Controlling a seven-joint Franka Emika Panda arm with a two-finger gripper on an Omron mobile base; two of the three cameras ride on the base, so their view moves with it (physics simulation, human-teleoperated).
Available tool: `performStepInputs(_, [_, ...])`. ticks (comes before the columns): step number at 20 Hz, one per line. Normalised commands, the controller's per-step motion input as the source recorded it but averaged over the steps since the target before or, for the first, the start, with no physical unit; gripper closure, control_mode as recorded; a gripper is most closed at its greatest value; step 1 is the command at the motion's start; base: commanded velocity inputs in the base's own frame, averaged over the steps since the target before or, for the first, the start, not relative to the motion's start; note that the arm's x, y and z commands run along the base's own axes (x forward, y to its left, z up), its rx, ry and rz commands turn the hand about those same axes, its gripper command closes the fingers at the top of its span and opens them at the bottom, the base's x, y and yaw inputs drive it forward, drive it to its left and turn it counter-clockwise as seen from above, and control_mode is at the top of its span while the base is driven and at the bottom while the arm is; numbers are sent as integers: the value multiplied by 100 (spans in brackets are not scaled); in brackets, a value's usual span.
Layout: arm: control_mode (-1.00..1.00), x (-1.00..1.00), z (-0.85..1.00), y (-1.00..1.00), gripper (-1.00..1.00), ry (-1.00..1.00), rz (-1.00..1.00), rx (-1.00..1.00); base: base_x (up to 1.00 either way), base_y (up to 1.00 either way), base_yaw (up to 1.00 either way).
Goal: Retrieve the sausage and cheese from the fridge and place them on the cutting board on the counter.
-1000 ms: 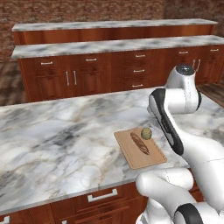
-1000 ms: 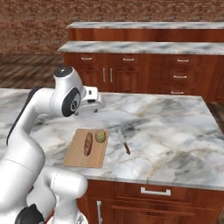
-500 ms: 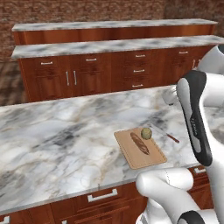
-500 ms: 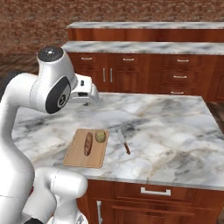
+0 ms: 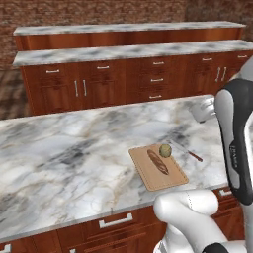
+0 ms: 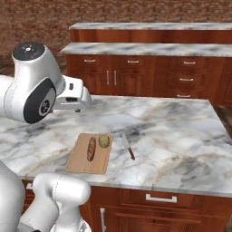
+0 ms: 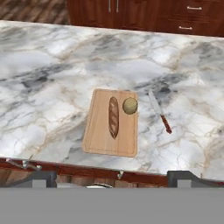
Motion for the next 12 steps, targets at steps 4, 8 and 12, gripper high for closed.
performStepInputs(4, [100, -49, -5, 5, -100, 0, 0, 0, -18, 0, 0])
performStepInputs(8, [100, 0, 0, 0, -100, 0, 0, 0, -87, -1, -12])
performStepInputs(12, [100, 0, 0, 0, -100, 0, 0, 0, -77, -22, -34])
